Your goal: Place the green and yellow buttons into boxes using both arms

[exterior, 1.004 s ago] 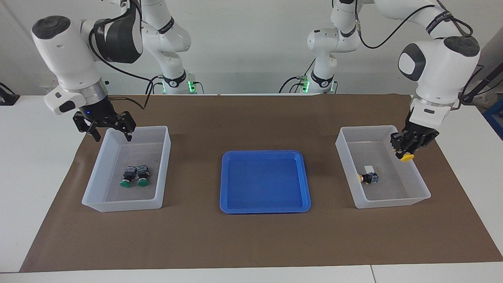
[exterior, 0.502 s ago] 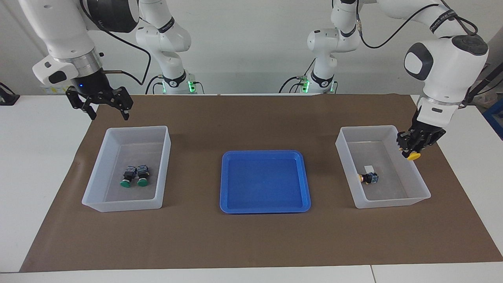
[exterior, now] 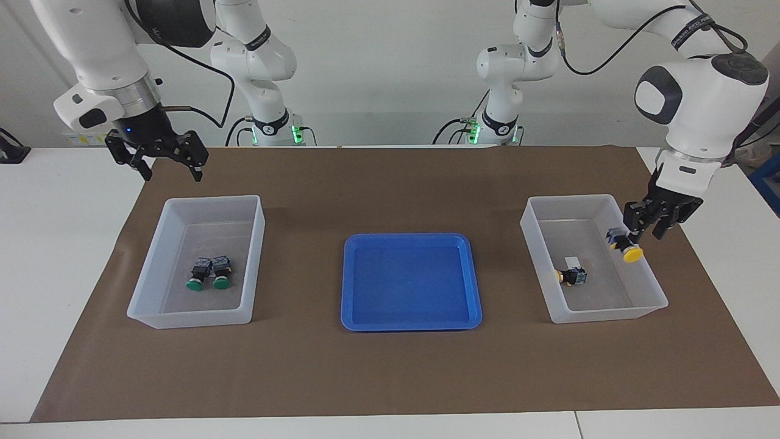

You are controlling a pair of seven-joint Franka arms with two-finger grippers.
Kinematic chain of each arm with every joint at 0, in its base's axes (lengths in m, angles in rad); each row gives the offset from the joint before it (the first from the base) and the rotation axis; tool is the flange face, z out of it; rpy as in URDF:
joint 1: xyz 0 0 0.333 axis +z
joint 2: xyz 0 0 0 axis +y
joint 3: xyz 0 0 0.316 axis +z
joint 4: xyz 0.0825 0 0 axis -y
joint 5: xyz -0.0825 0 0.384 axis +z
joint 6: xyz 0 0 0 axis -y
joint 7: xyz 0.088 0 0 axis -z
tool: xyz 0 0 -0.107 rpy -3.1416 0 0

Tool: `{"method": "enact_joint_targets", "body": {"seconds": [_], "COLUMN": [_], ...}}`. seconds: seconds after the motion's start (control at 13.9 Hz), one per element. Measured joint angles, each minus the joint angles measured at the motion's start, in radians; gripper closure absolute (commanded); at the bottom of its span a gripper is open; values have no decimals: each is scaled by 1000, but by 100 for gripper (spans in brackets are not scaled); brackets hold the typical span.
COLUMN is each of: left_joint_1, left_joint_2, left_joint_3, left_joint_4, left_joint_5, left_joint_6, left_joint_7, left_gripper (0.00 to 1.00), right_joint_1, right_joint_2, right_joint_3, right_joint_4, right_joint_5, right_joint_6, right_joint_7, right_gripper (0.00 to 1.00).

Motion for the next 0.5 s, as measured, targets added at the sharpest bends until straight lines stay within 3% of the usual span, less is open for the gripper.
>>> {"method": "enact_joint_targets", "body": {"seconds": [0.36, 0.5], "left_joint_1": [2, 2], "left_joint_2": [0, -3], "left_joint_3": [0, -1], "left_joint_4": [1, 3], "left_joint_5": [0, 0], "left_joint_6": [1, 3], "left_joint_7": [2, 2], "left_gripper": [30, 5], "right_joint_1": [1, 5], "right_joint_2": [-7, -7], "right_joint_3": [1, 1], "right_joint_4": [0, 0], "right_joint_5": [0, 0], "right_joint_6": [-12, -13], "right_joint_7": [0, 0], "right_gripper": [0, 0]}}
